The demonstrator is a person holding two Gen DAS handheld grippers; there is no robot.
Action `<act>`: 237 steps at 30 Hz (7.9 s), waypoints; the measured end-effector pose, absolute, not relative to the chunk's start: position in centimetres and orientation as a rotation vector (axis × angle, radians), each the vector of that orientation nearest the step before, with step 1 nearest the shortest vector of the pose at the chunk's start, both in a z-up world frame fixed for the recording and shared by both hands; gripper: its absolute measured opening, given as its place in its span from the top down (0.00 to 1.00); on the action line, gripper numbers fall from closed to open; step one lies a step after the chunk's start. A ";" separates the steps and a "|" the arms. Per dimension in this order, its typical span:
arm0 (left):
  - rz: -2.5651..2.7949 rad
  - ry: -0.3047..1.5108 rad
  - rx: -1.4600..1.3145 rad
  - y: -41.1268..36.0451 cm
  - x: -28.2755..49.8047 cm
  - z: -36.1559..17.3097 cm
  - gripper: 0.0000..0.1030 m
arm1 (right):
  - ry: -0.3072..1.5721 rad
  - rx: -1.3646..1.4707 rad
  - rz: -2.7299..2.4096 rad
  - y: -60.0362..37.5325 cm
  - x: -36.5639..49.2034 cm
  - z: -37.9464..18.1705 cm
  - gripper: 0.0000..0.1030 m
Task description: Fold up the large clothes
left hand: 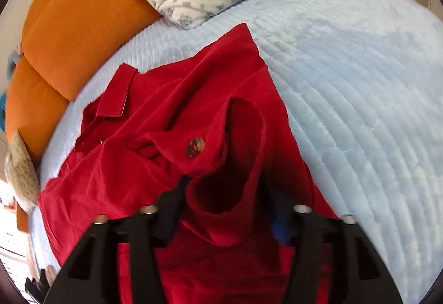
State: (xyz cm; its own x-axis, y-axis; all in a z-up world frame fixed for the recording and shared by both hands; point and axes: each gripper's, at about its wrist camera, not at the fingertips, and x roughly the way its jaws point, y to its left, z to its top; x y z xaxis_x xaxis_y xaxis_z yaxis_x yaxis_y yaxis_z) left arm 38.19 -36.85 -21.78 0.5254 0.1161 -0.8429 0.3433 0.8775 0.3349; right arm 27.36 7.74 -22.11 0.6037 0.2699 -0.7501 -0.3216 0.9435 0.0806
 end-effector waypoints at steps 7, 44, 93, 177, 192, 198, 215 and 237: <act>-0.365 1.118 0.266 -31.4 35.7 -14.4 0.14 | 0.876 -0.113 0.352 8.0 27.5 -21.6 0.90; 0.031 1.013 -0.022 3.1 44.5 -20.1 0.07 | 0.856 0.072 0.010 -36.1 33.0 -15.1 0.93; -0.078 1.034 0.018 12.6 21.0 -17.4 0.02 | 0.913 -0.082 0.023 -36.9 19.6 -12.6 0.32; -0.358 1.199 -0.191 10.1 7.6 -24.2 0.35 | 1.150 0.661 0.306 -40.4 2.2 -20.0 0.27; -0.370 1.143 -0.161 11.5 4.7 -19.6 0.87 | 1.052 0.532 0.316 -40.8 -1.3 -14.8 0.87; -0.404 1.146 -0.142 12.0 0.8 -17.0 0.87 | 1.068 0.557 0.339 -42.1 -4.6 -13.5 0.87; -0.402 1.216 0.008 8.5 -3.4 -16.4 0.87 | 1.134 0.413 0.330 -39.9 -9.0 -12.3 0.87; -0.314 0.963 0.026 6.2 16.8 -5.3 0.86 | 0.818 0.339 0.258 -41.3 11.7 -2.4 0.87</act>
